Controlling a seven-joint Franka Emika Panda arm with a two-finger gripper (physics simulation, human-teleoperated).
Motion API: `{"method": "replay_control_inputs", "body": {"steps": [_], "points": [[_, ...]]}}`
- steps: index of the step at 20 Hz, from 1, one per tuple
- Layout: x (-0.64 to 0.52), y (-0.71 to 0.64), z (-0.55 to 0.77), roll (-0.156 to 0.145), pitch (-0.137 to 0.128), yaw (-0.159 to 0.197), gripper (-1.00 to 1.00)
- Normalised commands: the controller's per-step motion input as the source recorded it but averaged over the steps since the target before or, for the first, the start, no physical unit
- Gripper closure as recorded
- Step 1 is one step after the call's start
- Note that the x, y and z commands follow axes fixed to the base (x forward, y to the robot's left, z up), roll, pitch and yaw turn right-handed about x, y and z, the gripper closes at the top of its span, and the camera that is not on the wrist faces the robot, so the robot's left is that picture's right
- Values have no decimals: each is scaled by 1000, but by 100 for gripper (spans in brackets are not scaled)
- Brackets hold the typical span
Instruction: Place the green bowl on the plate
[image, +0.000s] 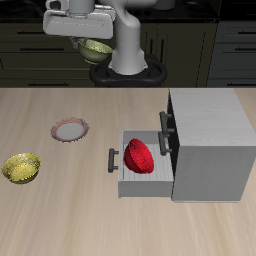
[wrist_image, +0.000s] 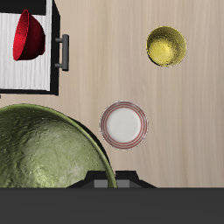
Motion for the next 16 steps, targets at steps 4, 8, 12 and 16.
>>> {"method": "replay_control_inputs", "body": {"steps": [4, 8, 12, 16], "points": [[-32, -45, 29, 61, -20, 28, 100], [-86, -209, -31, 37, -1, 28, 100], [-123, -335, -80, -12, 18, -5, 100], [-127, -286, -31, -34, -1, -17, 100]]}}
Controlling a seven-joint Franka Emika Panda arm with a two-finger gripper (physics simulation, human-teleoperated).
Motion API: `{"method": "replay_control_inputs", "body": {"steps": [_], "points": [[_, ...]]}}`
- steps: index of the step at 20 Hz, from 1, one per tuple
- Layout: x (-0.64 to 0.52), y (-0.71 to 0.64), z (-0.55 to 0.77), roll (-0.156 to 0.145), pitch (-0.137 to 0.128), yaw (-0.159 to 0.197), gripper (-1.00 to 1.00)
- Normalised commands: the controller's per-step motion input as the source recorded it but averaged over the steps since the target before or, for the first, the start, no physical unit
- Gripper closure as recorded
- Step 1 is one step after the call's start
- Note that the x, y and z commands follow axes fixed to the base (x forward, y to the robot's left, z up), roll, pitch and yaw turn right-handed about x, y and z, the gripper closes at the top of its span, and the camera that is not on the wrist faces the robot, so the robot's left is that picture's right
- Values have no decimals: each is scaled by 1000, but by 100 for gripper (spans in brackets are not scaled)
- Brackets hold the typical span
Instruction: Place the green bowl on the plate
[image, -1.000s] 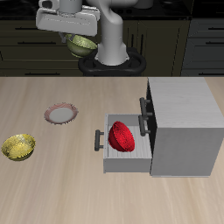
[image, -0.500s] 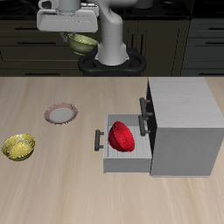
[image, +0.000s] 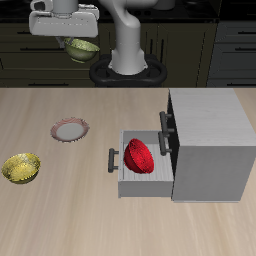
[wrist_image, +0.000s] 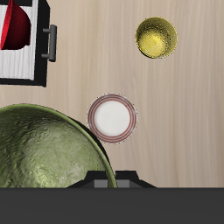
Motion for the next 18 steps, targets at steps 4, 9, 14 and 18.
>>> {"method": "replay_control_inputs", "body": {"steps": [4, 9, 14, 18], "points": [[-97, -101, -67, 2, 4, 1, 100], [-16, -10, -61, -10, -5, 21, 100], [72, -145, -243, -37, 27, -5, 100], [53, -101, -171, -29, 10, 9, 100]]}}
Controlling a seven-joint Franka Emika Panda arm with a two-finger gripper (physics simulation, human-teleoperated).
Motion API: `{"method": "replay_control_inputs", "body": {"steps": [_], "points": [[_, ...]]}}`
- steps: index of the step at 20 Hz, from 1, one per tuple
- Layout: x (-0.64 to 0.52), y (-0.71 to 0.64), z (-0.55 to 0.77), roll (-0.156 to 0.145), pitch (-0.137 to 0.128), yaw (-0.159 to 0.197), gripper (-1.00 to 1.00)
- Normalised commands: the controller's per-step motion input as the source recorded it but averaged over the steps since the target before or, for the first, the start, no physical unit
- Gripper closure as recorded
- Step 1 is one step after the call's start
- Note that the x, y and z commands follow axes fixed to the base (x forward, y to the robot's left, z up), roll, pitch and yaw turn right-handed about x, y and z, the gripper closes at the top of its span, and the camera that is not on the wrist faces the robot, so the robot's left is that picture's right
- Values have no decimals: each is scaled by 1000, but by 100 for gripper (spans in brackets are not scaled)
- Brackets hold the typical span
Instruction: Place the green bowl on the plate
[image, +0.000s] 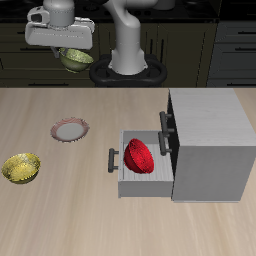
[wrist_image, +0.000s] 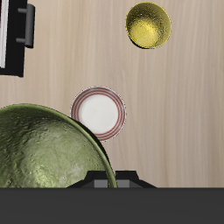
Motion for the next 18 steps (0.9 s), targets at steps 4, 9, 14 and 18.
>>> {"method": "replay_control_inputs", "body": {"steps": [4, 9, 14, 18], "points": [[79, -94, -121, -17, -6, -6, 100], [185, 34, -86, -29, -61, -6, 100], [228, 95, -249, 23, 23, -6, 100], [150, 61, -255, 19, 26, -2, 100]]}}
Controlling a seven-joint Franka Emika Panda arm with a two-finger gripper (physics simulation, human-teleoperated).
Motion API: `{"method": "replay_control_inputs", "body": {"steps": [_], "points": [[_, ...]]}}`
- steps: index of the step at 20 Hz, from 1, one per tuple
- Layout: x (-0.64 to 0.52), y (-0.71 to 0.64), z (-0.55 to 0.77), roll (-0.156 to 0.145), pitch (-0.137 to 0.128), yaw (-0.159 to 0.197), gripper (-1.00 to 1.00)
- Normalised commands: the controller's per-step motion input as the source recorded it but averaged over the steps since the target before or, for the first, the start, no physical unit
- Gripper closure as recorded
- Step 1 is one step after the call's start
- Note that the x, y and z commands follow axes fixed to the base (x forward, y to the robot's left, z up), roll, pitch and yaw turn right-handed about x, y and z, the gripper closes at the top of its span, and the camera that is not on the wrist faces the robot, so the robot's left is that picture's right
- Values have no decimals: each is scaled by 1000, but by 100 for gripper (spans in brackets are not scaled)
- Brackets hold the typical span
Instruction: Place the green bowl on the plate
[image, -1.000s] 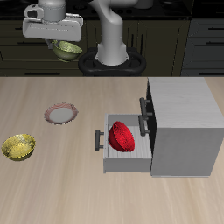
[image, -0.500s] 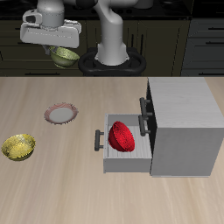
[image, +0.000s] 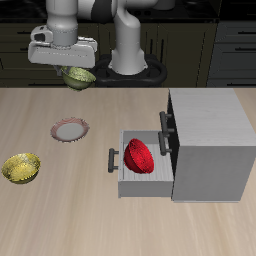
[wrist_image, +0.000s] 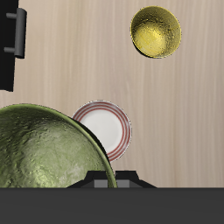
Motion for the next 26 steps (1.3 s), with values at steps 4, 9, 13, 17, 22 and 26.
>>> {"method": "replay_control_inputs", "body": {"steps": [4, 9, 13, 17, 22, 26], "points": [[114, 95, -351, 57, 36, -5, 100], [50, 94, -173, 44, 23, 5, 100], [-17, 5, -123, 27, 14, 2, 100], [-54, -69, -222, 22, 26, -3, 100], [-24, -24, -133, -8, 12, -4, 100], [-76, -139, -130, -34, 11, -5, 100]]}}
